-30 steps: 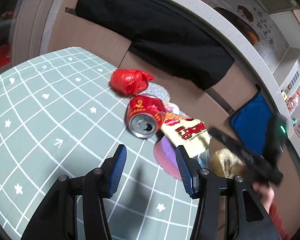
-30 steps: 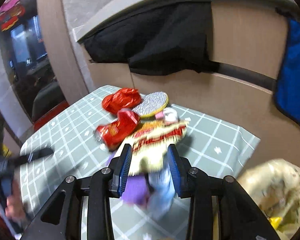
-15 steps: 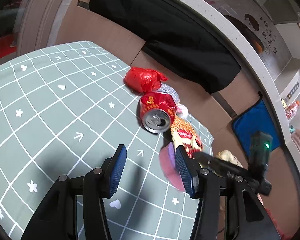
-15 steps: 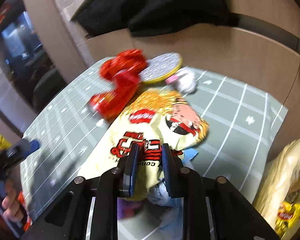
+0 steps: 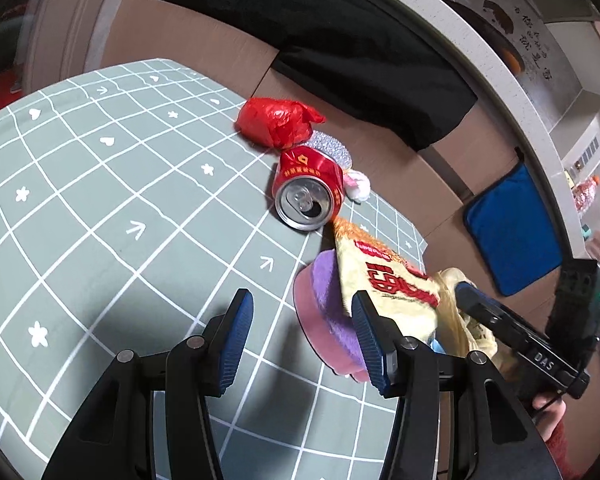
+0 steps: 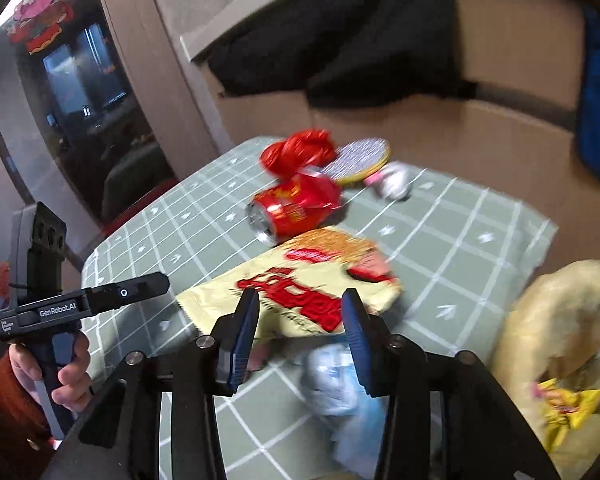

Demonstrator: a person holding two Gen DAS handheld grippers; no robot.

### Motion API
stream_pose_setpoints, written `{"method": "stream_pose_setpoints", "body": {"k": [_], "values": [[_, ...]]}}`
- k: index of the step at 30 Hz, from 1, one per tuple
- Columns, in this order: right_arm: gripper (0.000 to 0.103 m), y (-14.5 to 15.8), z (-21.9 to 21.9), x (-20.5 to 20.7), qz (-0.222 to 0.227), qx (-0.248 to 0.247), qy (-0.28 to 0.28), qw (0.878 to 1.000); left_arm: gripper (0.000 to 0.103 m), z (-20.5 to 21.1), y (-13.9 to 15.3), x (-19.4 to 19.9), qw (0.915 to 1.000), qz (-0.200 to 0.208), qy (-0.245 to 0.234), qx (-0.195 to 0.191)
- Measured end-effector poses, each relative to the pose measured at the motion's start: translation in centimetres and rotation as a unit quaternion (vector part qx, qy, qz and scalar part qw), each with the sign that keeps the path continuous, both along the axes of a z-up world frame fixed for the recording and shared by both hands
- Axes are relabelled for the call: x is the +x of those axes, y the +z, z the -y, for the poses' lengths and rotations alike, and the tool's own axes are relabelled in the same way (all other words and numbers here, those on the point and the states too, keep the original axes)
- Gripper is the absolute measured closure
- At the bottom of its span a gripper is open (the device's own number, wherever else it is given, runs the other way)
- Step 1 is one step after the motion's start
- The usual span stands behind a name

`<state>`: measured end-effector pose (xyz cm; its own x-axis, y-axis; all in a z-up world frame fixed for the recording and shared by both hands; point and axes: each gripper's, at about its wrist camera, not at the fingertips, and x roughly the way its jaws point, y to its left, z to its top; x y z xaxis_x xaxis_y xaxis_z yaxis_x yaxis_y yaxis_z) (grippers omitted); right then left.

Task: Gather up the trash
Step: 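Grasp the purple sponge with the left gripper while right gripper grasps the blue plastic bag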

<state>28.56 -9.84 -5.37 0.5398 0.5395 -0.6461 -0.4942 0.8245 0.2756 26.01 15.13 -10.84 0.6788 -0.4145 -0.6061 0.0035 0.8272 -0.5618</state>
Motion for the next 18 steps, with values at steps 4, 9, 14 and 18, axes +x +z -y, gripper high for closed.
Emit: {"method": "stream_pose_setpoints", "body": {"k": [4, 9, 14, 18], "values": [[0.060, 0.4, 1.5, -0.8, 0.016, -0.020, 0.003, 1.000, 0.051, 0.8, 0.3, 0.0, 0.9999, 0.003, -0.010, 0.002], [0.060, -1.4, 1.8, -1.4, -0.003, -0.051, 0.031, 0.998, 0.051, 2.4, 0.5, -0.7, 0.9988, 0.007, -0.047, 0.010], [0.060, -3.4, 1.1, -0.9, -0.015, -0.051, 0.039, 0.998, 0.051, 4.0, 0.2, -1.3, 0.9966, -0.002, -0.077, 0.030], [0.057, -5.3, -0.1, 1.1, -0.031, -0.067, 0.031, 0.997, 0.051, 4.5, 0.2, -1.2, 0.9975, -0.007, -0.060, 0.035]]}}
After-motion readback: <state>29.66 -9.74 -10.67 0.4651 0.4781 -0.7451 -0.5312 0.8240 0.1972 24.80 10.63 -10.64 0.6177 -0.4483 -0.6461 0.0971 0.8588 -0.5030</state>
